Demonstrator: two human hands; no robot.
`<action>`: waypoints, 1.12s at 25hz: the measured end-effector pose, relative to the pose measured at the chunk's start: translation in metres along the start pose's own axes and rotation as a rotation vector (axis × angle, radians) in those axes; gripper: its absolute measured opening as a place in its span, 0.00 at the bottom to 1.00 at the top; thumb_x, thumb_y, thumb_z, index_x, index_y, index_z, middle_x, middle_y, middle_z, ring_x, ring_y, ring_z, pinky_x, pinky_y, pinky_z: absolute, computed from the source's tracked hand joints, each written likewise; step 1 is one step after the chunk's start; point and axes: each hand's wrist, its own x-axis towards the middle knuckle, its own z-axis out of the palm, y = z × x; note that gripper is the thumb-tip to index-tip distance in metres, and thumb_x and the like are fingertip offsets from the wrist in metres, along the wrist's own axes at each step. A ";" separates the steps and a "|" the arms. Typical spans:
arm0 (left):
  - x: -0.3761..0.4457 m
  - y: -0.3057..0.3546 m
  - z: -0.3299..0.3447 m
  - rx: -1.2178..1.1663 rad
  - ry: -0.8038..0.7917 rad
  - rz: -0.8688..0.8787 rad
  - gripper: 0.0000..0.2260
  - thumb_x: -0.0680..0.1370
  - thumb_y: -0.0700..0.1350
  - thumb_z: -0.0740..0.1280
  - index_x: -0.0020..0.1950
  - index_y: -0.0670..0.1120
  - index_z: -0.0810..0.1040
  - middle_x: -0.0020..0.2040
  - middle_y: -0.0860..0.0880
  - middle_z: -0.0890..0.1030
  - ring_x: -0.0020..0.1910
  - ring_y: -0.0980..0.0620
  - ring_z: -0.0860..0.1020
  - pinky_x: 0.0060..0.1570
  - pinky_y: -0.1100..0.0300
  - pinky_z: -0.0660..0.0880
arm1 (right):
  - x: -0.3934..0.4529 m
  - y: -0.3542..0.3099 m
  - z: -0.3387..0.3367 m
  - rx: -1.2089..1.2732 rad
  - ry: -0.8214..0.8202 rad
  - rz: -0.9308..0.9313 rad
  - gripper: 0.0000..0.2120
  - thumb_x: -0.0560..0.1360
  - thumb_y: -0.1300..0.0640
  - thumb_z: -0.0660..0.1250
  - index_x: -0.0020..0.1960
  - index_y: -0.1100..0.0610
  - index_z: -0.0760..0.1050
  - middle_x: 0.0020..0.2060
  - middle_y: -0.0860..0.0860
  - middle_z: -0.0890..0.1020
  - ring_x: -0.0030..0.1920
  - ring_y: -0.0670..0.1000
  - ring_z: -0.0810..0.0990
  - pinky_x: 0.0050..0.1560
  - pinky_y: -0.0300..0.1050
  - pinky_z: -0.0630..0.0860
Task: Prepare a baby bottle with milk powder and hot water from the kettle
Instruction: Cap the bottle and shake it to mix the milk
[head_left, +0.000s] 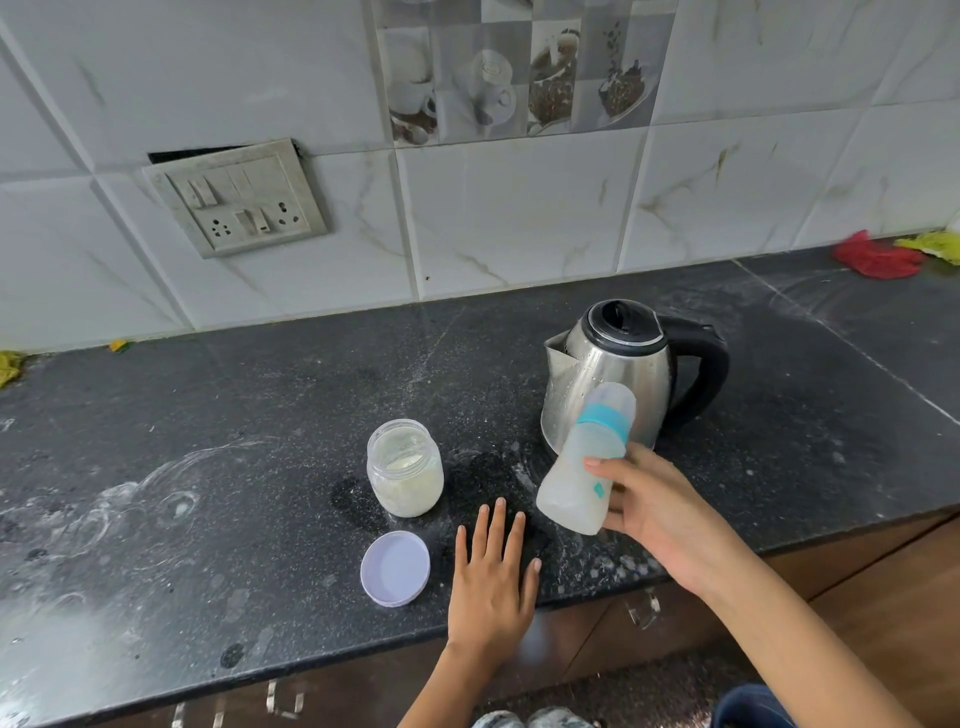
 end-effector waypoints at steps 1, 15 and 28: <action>0.000 0.000 0.000 -0.001 -0.004 -0.001 0.23 0.80 0.55 0.53 0.73 0.47 0.68 0.75 0.44 0.64 0.74 0.44 0.63 0.70 0.44 0.59 | -0.001 -0.001 0.000 -0.077 0.021 -0.029 0.24 0.69 0.57 0.72 0.63 0.57 0.73 0.53 0.55 0.84 0.50 0.53 0.85 0.47 0.51 0.83; 0.000 -0.001 0.000 0.003 -0.005 0.013 0.23 0.80 0.55 0.54 0.72 0.47 0.69 0.75 0.44 0.65 0.74 0.43 0.63 0.68 0.46 0.56 | 0.004 -0.011 0.004 0.213 -0.030 0.045 0.14 0.74 0.59 0.65 0.59 0.60 0.76 0.53 0.59 0.83 0.53 0.57 0.83 0.52 0.59 0.80; -0.001 -0.003 0.004 -0.008 0.022 0.049 0.23 0.79 0.53 0.56 0.72 0.46 0.69 0.72 0.45 0.69 0.71 0.42 0.68 0.68 0.44 0.58 | -0.004 0.016 0.027 -0.085 0.006 -0.230 0.46 0.65 0.65 0.76 0.71 0.38 0.55 0.60 0.57 0.78 0.53 0.52 0.84 0.36 0.52 0.82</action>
